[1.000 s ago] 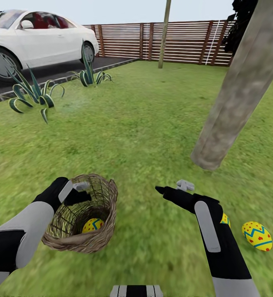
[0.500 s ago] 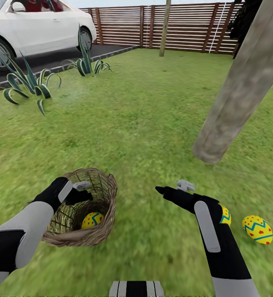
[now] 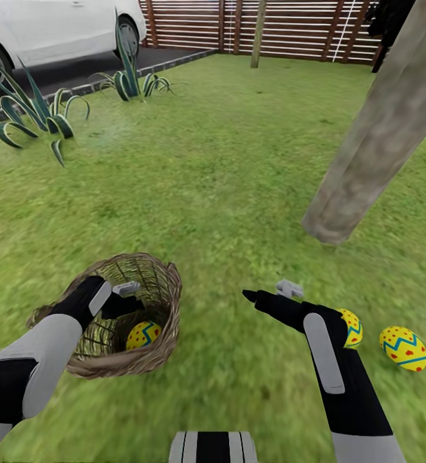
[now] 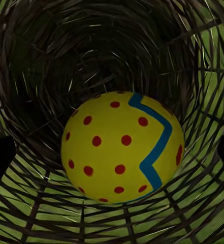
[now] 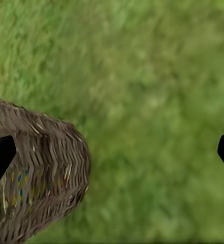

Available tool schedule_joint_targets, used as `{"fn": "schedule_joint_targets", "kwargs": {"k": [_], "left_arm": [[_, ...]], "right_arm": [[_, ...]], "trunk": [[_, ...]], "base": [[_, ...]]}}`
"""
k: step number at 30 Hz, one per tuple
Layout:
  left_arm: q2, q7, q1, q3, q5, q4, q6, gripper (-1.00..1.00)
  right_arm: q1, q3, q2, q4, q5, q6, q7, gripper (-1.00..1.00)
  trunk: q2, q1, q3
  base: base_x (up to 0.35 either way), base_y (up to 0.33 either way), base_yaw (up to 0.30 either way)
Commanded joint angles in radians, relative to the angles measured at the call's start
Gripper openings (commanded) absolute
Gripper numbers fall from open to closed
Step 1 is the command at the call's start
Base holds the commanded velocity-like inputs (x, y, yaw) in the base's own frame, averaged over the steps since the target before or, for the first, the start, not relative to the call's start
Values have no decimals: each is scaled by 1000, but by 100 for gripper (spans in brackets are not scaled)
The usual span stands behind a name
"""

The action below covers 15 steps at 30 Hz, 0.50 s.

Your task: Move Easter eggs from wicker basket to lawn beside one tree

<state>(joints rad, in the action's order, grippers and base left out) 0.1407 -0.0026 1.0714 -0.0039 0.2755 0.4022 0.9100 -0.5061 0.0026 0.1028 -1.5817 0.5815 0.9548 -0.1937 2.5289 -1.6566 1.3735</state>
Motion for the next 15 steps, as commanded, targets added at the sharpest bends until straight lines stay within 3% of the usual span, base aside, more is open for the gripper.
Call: {"fn": "schedule_joint_targets", "kwargs": {"k": [1,8,15], "left_arm": [[0,0,0,-1,3,1,4,100],[0,0,1,-1,4,1,4,100],[0,-1,0,0,5,1,4,100]], "right_arm": [[-1,0,0,-1,11,2,-10,100],[-31,-3,-2,-3,10,2,-11,100],[-135,-2,-3,-3,8,12,-13,100]], "trunk": [[1,0,5],[2,-2,24],[2,-2,24]], "base": [[0,0,0],[0,0,0],[0,0,0]]}}
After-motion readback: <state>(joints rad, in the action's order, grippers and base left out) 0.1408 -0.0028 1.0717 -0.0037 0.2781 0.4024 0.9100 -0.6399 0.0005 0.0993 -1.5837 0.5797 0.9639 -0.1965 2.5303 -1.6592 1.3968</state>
